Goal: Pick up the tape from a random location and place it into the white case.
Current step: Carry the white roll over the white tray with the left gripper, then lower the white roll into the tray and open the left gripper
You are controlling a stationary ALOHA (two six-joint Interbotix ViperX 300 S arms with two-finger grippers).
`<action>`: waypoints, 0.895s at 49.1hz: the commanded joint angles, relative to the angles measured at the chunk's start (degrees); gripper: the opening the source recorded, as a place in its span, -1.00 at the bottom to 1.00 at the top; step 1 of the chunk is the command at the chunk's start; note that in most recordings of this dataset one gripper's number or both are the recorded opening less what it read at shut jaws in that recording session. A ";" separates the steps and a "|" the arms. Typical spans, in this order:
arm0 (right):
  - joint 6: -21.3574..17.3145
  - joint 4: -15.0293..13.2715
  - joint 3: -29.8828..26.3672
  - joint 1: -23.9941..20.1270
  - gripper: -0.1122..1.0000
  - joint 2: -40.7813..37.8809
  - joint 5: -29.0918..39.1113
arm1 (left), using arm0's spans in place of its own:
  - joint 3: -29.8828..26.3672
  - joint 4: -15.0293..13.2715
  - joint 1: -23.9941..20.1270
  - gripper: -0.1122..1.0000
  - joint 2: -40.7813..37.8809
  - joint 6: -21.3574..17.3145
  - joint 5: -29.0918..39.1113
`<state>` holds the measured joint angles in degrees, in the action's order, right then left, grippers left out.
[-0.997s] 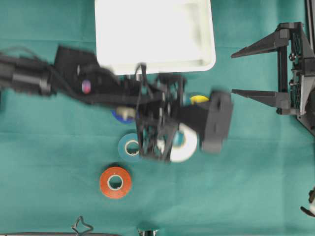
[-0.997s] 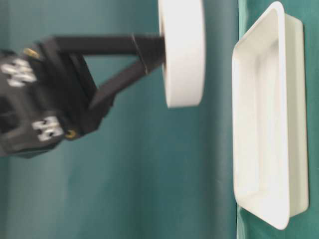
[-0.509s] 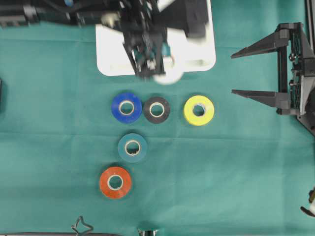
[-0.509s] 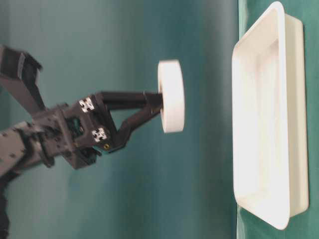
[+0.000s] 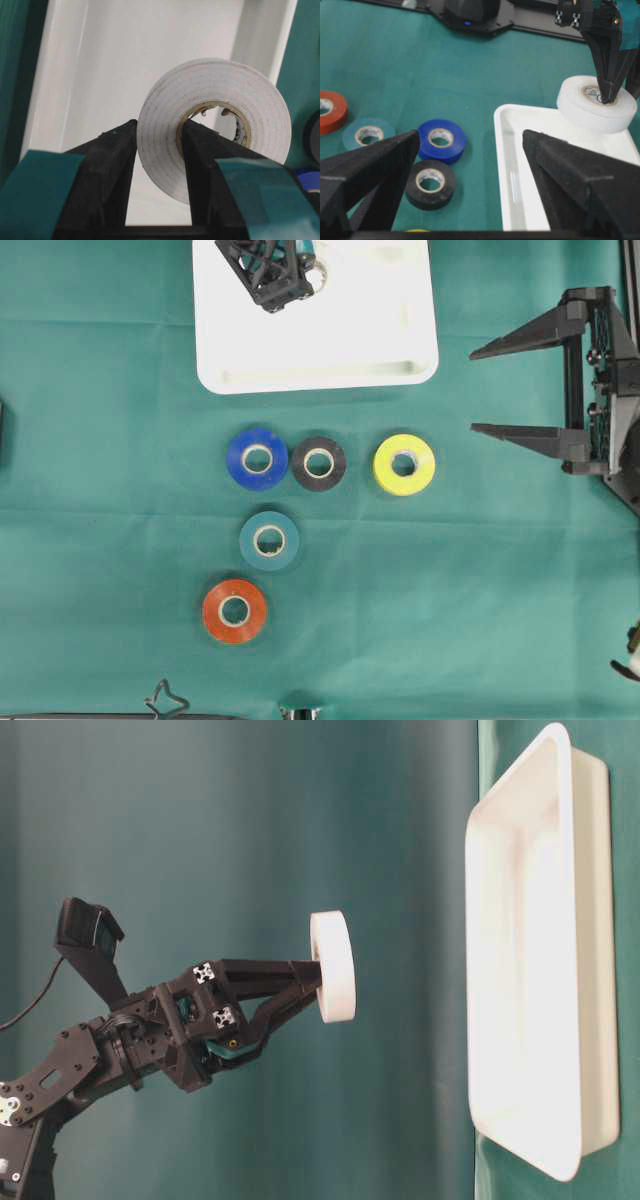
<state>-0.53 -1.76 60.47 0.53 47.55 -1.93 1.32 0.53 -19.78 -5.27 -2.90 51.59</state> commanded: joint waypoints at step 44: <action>-0.09 -0.35 -1.67 -0.18 0.86 -0.44 -0.26 | 3.69 0.09 -3.34 -0.40 -2.72 0.09 -8.26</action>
<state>-0.53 -2.02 60.38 0.53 47.29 -1.93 5.89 0.53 -22.94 -9.23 -2.90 43.77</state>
